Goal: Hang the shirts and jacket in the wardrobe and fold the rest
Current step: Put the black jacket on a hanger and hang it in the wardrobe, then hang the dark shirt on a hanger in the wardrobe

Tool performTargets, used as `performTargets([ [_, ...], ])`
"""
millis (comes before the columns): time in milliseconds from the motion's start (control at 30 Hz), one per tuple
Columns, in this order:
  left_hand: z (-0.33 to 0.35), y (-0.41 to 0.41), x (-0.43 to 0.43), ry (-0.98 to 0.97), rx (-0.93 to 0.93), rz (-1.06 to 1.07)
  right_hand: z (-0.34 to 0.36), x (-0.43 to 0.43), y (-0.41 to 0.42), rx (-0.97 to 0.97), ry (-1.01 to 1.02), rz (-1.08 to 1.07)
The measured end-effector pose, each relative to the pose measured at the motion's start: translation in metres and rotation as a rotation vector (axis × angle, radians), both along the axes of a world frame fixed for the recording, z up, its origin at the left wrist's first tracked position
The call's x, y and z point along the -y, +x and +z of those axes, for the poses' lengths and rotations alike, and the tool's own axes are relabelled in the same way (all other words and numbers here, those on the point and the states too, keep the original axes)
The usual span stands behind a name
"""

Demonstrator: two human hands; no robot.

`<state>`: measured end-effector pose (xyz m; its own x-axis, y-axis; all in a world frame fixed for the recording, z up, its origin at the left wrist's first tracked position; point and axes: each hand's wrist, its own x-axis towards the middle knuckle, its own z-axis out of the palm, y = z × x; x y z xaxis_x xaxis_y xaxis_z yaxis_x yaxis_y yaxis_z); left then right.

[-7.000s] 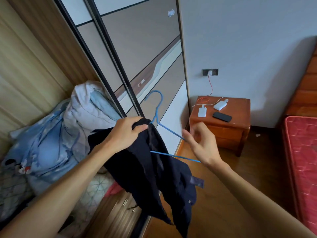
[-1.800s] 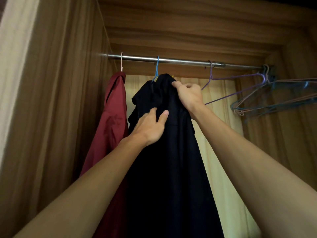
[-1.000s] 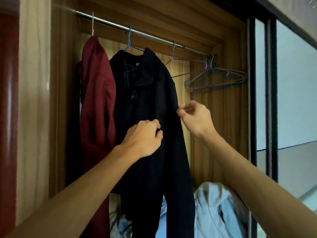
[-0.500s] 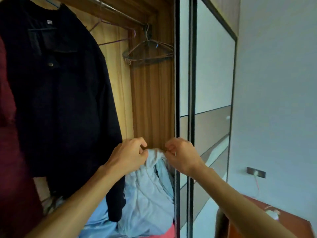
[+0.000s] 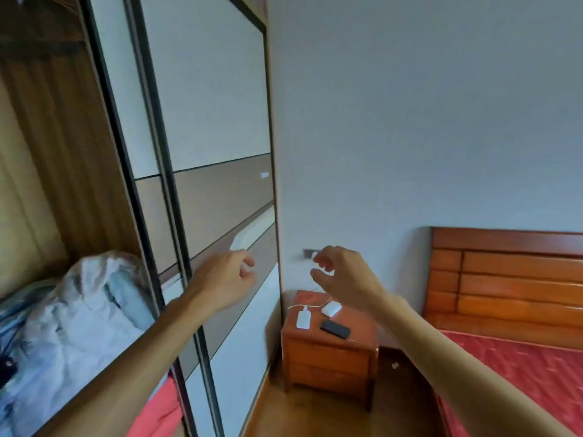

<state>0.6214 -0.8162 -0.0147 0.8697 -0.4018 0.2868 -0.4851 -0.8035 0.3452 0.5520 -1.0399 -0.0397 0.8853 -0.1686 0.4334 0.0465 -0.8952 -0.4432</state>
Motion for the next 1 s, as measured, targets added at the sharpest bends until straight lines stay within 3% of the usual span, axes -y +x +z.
performTargets([
  [233,-0.031,-0.048,0.170,0.022,-0.068,-0.256,-0.025,0.146,-0.096,-0.074,0.078,-0.240],
  [467,-0.072,-0.103,0.307,0.217,-0.112,-0.560,-0.066,0.241,-0.186,-0.127,0.161,-0.507],
  [733,-0.114,-0.169,0.439,0.311,-0.151,-0.962,-0.127,0.300,-0.290,-0.192,0.265,-0.855],
  [1000,-0.165,-0.257,0.524,0.397,-0.278,-1.339,-0.179,0.292,-0.390,-0.232,0.379,-1.229],
])
